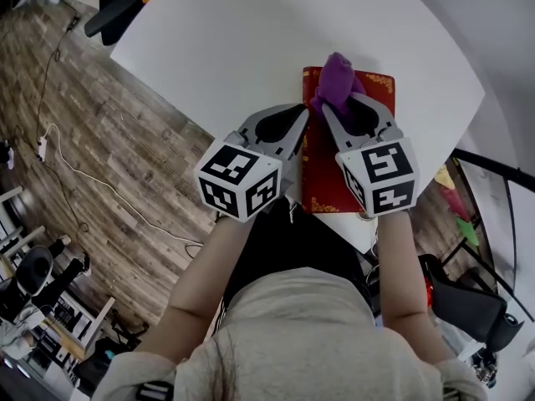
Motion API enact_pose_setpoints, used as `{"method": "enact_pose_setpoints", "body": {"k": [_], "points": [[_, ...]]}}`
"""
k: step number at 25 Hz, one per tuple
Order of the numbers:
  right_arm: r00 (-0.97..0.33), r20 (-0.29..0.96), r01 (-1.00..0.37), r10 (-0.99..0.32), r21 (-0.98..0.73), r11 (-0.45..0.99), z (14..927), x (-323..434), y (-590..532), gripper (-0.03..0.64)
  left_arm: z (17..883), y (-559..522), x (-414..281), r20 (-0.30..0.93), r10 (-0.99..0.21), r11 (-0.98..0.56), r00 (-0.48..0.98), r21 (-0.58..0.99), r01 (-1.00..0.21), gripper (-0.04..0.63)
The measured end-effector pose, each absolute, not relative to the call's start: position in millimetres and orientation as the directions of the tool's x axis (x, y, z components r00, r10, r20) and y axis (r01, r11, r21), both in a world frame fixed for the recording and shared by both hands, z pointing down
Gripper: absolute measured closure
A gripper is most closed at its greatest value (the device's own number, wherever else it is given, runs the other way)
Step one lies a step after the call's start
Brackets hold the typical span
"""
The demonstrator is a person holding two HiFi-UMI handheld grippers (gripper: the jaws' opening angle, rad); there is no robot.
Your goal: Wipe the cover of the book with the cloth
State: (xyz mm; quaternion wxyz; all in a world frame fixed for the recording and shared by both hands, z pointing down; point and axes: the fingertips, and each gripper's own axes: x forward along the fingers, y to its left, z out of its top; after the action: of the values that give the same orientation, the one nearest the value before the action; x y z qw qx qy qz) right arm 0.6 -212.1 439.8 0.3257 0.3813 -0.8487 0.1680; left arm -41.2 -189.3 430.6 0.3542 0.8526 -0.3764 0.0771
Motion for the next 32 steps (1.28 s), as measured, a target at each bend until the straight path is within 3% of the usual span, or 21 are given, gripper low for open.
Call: {"method": "enact_pose_setpoints", "body": {"k": [32], "points": [[-0.580,0.686,-0.685,-0.440,-0.117,0.719,447,-3,-87,0.508,430,-79,-31,0.428,-0.630,-0.419,0.648,0.515,-0.748,0.571]]}}
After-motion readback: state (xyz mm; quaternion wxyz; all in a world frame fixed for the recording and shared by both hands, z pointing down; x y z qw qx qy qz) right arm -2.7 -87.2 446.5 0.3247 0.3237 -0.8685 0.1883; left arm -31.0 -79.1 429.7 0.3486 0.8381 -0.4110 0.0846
